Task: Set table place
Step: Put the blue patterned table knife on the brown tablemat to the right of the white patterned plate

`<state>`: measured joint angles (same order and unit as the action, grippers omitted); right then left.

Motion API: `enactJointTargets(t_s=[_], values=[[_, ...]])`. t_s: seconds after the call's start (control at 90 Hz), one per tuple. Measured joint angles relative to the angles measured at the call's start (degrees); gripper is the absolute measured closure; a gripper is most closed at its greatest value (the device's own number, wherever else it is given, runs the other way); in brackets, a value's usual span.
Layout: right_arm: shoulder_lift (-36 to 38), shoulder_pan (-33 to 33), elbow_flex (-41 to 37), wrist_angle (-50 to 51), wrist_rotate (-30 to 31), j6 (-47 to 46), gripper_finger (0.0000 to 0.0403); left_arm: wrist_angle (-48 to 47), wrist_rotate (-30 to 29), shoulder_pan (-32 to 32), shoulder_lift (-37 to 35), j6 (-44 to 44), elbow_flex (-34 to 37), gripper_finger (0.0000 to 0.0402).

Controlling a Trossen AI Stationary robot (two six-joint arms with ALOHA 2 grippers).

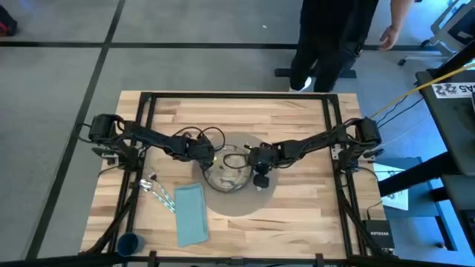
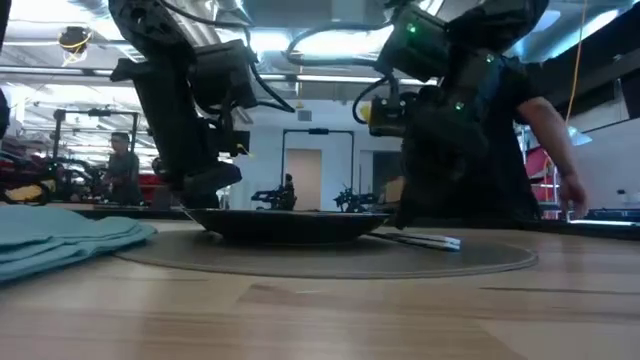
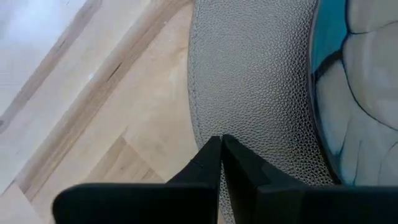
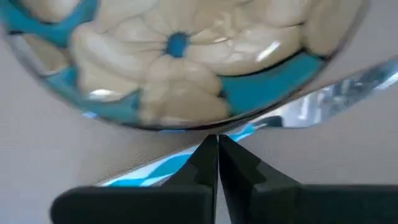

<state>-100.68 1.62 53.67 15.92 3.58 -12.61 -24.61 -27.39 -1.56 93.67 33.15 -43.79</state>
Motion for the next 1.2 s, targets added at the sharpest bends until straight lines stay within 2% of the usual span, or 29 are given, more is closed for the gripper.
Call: enactJointTargets(t_s=[0.078, 0.178, 0.3, 0.589, 0.922, 1.2], values=[[0.0, -1.8, 0.0, -0.4, 2.3, 1.6, 0.0403, 0.0, 0.0, 0.0, 0.0, 0.0, 0.0, 0.0402], [0.0, -4.5, 0.0, -2.7, 2.2, 4.8, 0.0403, 0.0, 0.0, 0.0, 0.0, 0.0, 0.0, 0.0402], [0.0, -7.0, 0.0, -7.6, -1.2, 9.8, 0.0403, 0.0, -0.1, 0.1, 0.0, 0.0, 0.0, 0.0402], [-3.3, -12.2, 0.1, -9.5, -7.3, 14.3, 0.0403, 0.1, -0.1, 0.1, 0.0, -0.2, 0.0, 0.0402], [-5.3, -13.0, 0.1, -16.1, -8.0, 16.0, 0.0403, 0.2, -0.1, 0.1, 0.0, -0.2, 0.0, 0.0402], [-7.1, -13.7, 1.2, -16.2, -9.8, 17.8, 0.0403, 0.2, -0.1, 0.1, 0.0, -0.2, 0.0, 0.0402]])
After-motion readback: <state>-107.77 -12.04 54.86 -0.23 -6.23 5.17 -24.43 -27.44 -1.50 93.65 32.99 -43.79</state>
